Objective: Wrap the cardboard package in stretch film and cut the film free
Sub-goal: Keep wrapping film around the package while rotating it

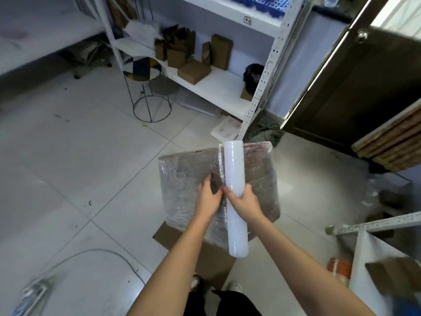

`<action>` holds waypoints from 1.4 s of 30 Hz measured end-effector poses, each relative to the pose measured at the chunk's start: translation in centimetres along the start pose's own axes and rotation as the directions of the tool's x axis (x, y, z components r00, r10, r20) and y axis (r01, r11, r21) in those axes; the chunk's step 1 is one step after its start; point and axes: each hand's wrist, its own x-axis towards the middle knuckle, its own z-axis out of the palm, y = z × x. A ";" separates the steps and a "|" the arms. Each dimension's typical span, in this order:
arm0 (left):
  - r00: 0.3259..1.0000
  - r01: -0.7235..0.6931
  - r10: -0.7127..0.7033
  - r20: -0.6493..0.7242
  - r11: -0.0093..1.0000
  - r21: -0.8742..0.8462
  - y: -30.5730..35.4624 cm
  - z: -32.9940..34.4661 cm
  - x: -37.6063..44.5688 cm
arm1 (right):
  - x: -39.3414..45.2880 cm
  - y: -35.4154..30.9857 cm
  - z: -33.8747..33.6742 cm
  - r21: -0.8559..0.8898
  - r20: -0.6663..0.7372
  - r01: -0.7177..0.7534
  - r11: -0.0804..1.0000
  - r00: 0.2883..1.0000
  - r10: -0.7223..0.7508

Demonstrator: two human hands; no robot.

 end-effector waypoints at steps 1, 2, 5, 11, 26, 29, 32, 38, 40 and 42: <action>1.000 0.010 -0.011 -0.021 1.000 -0.026 0.0 -0.1 0.0 | 0.0 -0.2 0.1 -0.013 0.019 0.016 1.000 1.000 -0.016; 0.999 0.013 -0.016 -0.045 0.999 -0.051 -0.2 -0.1 0.2 | 0.1 -0.3 0.2 -0.024 0.046 0.035 0.999 0.998 -0.033; 0.994 0.028 -0.038 -0.102 0.995 -0.091 -0.5 -0.5 0.4 | 0.7 -0.5 0.0 -0.050 0.130 0.103 0.993 0.987 -0.096; 0.970 0.094 -0.129 -0.205 0.981 -0.170 0.8 -0.1 0.3 | 2.4 0.3 -1.2 -0.118 0.256 0.241 0.963 0.945 -0.205; 0.887 0.093 -0.228 -0.402 0.940 -0.327 3.7 6.0 -1.8 | 4.3 3.0 -5.0 -0.056 0.346 0.213 0.976 0.920 -0.181; 0.869 0.121 -0.252 -0.427 0.943 -0.310 3.5 6.6 -1.7 | 4.1 3.1 -5.1 -0.072 0.337 0.214 0.974 0.925 -0.178; 0.862 0.126 -0.263 -0.434 0.940 -0.318 2.9 6.9 -1.8 | 3.6 3.1 -5.0 -0.101 0.316 0.228 0.968 0.930 -0.186; 0.852 0.139 -0.304 -0.426 0.916 -0.375 1.9 6.9 -3.2 | 2.4 3.7 -5.0 -0.145 0.327 0.276 0.950 0.920 -0.217; 0.856 0.136 -0.314 -0.411 0.903 -0.407 1.5 6.9 -3.8 | 2.2 3.9 -5.0 -0.135 0.342 0.282 0.950 0.913 -0.222; 0.865 0.140 -0.329 -0.379 0.883 -0.447 1.0 6.8 -4.2 | 1.9 3.9 -5.0 -0.126 0.354 0.284 0.950 0.908 -0.225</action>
